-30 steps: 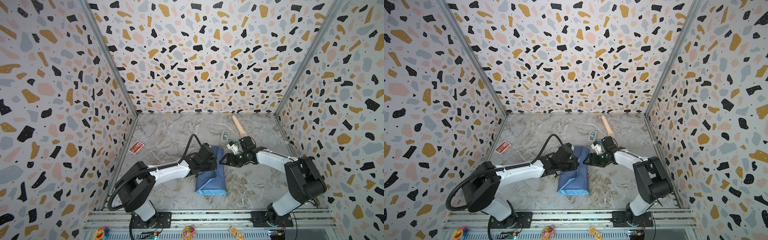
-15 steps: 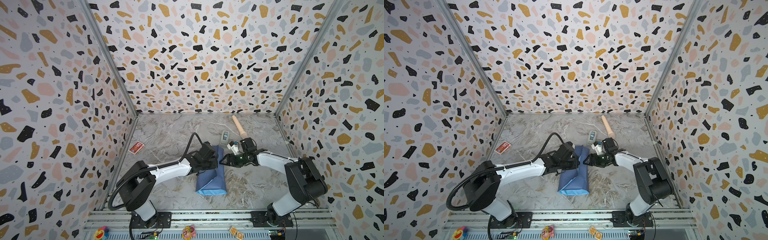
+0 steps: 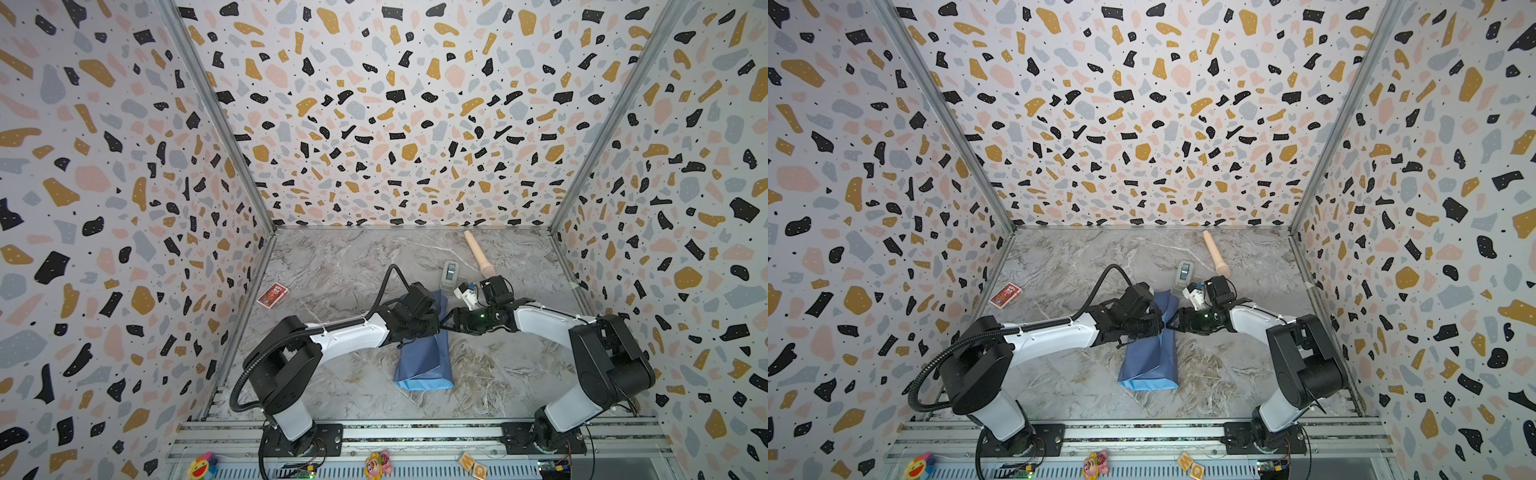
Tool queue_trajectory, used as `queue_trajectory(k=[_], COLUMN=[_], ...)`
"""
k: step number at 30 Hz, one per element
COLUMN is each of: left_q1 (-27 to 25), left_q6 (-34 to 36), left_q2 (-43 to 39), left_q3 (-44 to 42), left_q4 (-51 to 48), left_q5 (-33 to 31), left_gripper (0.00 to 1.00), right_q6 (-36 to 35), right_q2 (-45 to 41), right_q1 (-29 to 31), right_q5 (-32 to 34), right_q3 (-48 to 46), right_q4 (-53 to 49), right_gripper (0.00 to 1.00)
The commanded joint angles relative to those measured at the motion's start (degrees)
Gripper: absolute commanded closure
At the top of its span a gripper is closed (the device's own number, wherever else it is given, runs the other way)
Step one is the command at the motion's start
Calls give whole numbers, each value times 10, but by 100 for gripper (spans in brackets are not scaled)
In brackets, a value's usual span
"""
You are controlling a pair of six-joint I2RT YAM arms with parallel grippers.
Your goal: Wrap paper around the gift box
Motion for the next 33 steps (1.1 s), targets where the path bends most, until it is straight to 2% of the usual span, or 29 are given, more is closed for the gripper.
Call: queue_trajectory(k=[1, 14, 33], left_q1=[-3, -2, -4], left_q6=[-12, -43, -57], left_q2=[-1, -2, 12], left_q3=[12, -30, -90], left_q4=[52, 106, 136], left_q5=[17, 17, 21], left_gripper=[100, 100, 100], right_q6=[-12, -12, -1], right_q2=[25, 24, 10], right_q1=[7, 14, 17], right_q5=[73, 76, 68], right_q3=[-30, -21, 20], right_q4=[-69, -75, -83], right_gripper=[23, 23, 22])
